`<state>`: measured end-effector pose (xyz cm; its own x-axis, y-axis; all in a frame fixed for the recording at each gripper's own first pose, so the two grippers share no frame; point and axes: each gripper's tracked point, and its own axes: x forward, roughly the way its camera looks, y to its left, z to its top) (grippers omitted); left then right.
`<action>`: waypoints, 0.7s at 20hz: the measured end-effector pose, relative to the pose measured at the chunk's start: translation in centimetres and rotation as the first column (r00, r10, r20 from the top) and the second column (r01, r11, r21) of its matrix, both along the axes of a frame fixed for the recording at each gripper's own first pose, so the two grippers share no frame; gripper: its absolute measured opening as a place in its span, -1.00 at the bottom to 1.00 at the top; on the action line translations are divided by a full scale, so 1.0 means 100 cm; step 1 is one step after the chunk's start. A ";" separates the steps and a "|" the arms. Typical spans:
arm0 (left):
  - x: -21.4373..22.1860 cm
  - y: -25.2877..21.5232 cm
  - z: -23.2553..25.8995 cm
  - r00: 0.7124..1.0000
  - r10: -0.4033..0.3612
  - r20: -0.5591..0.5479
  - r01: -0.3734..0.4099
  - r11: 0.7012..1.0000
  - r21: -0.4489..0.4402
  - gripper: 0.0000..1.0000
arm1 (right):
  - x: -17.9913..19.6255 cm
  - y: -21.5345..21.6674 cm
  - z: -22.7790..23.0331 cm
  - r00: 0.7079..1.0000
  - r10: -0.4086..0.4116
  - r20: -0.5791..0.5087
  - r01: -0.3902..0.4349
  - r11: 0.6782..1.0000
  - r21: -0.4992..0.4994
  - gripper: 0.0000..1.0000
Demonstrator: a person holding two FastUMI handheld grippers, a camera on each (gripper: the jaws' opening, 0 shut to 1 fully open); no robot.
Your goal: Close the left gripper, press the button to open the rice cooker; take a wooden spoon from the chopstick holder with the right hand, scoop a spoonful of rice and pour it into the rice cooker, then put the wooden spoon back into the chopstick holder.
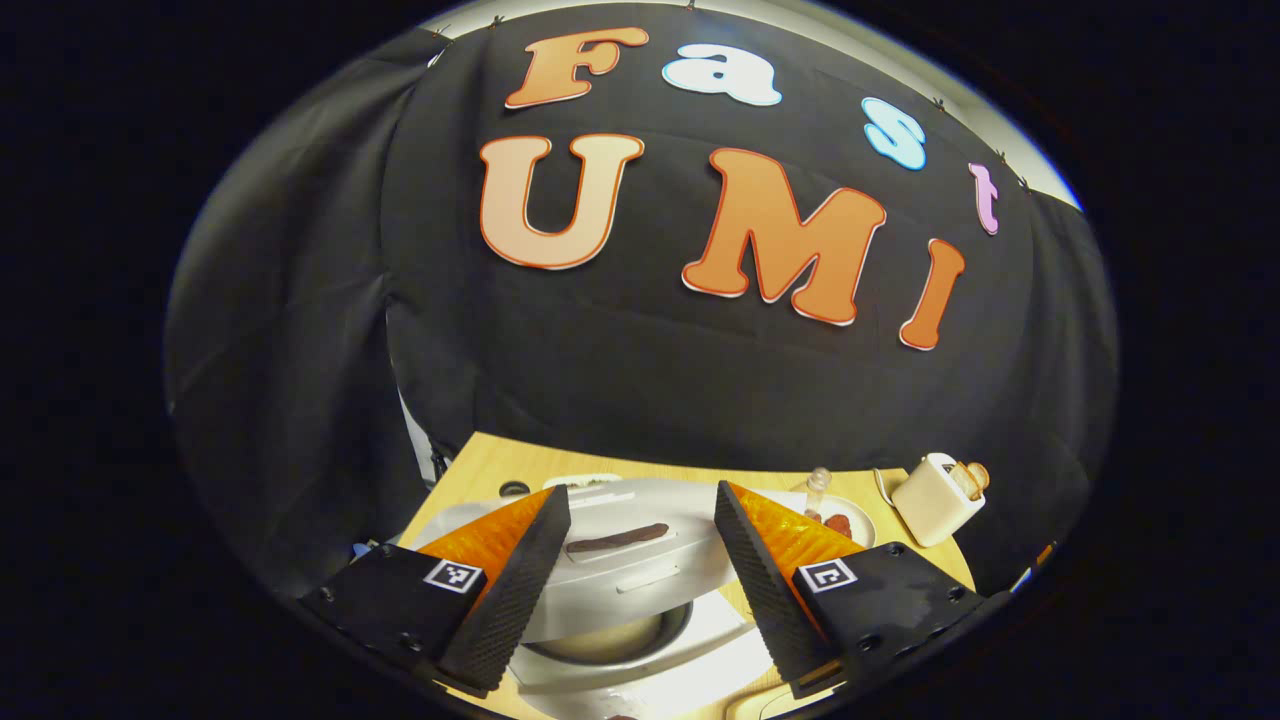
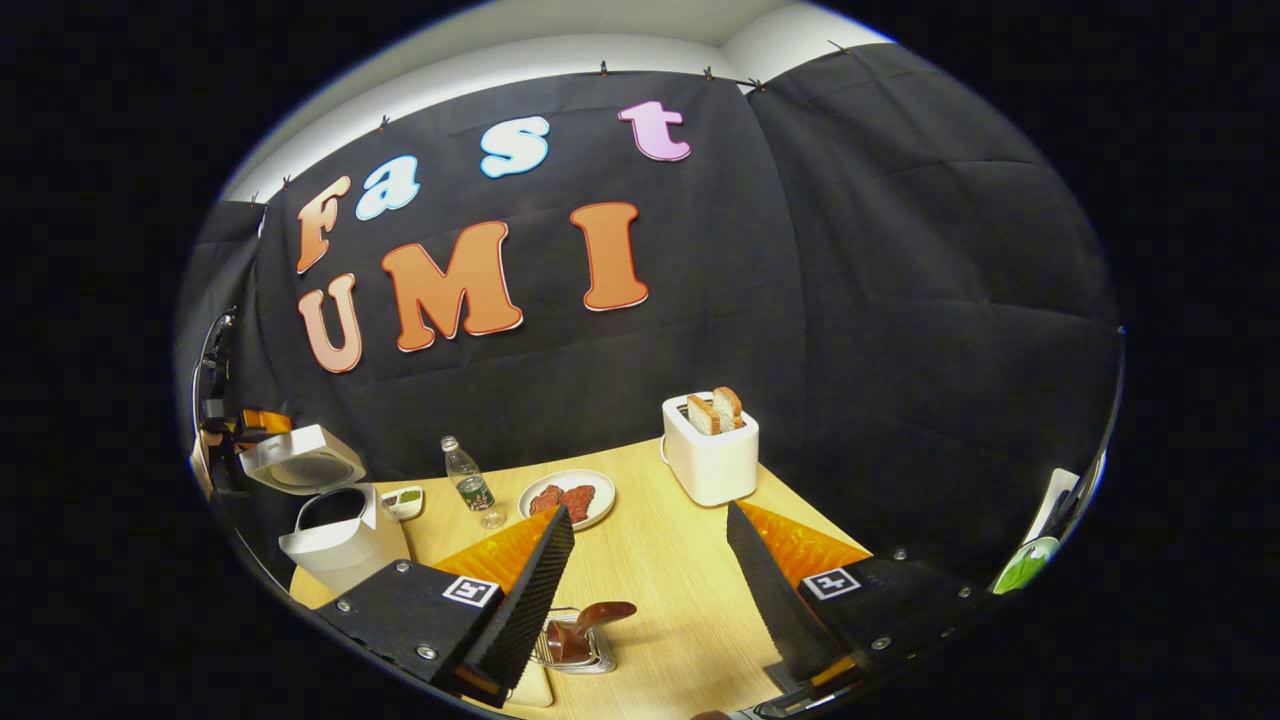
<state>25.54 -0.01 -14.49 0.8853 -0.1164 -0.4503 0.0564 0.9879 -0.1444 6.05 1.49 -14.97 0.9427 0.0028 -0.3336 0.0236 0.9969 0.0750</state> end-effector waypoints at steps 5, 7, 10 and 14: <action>-0.037 -0.010 -0.067 0.998 0.023 -0.053 -0.019 0.997 0.069 0.99 | -0.009 0.002 -0.012 0.999 0.027 -0.034 -0.027 1.000 0.007 0.89; -0.040 -0.011 -0.087 0.995 0.044 -0.089 -0.037 0.996 0.076 1.00 | -0.012 0.000 -0.017 0.998 0.030 -0.051 -0.030 1.000 0.008 0.89; -0.044 -0.013 -0.110 0.988 0.069 -0.141 -0.057 0.994 0.090 0.99 | -0.016 -0.007 -0.024 0.997 0.025 -0.072 -0.023 1.000 0.017 0.90; -0.039 -0.012 -0.120 0.989 0.060 -0.135 -0.034 0.981 0.190 1.00 | -0.019 -0.015 -0.029 0.996 0.010 -0.085 -0.007 1.000 0.030 0.90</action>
<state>21.68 -1.25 -26.50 0.8147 0.0213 -0.5795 0.0018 0.9992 0.0392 4.10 -0.02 -17.86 0.9107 0.0218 -0.4125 0.0228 0.9944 0.1028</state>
